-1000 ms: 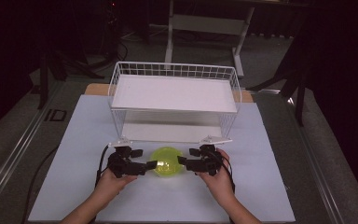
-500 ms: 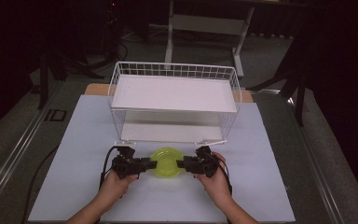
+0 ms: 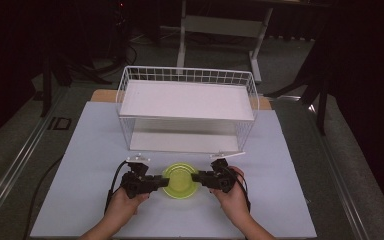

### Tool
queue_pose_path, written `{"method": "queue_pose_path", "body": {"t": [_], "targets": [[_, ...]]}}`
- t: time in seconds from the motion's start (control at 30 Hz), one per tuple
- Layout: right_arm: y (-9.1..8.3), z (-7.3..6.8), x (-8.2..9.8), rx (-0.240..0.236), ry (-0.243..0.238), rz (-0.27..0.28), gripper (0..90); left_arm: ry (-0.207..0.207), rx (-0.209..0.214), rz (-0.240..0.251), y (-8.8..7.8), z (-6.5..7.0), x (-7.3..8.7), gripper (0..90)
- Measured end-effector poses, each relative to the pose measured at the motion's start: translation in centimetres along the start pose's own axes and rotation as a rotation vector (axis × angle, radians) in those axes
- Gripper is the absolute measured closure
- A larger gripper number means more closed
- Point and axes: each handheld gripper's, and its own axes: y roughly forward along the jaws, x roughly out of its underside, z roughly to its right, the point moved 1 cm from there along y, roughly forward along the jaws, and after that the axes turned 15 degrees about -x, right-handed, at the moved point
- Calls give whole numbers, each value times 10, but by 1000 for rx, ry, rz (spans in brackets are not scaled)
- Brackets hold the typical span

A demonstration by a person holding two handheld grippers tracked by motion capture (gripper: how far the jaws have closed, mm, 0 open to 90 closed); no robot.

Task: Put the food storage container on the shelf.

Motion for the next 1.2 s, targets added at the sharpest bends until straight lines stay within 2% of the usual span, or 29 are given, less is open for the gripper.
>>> {"method": "queue_pose_path", "body": {"t": [0.23, 0.37, 0.4, 0.57, 0.9, 1.2], "targets": [[-2, -2, 3, -14, 18, 11, 775, 11, -19, -18, -4, 4, 2, 756], [-2, -7, 2, -3, 1, 12, 799, 19, -36, -14, -5, 4, 6, 794], [-1, -9, 2, 7, -26, 0, 801, 17, -26, -8, -5, 1, 7, 802], [-2, -13, 2, 11, -49, -1, 803, 22, -16, 18, -7, 0, 6, 811], [-9, -13, -19, 38, -63, 43, 804, 45, -56, 73, -12, -1, -21, 818], [-21, -5, -37, 76, -71, 92, 801, 59, -63, 141, -9, 2, -44, 818]]}}
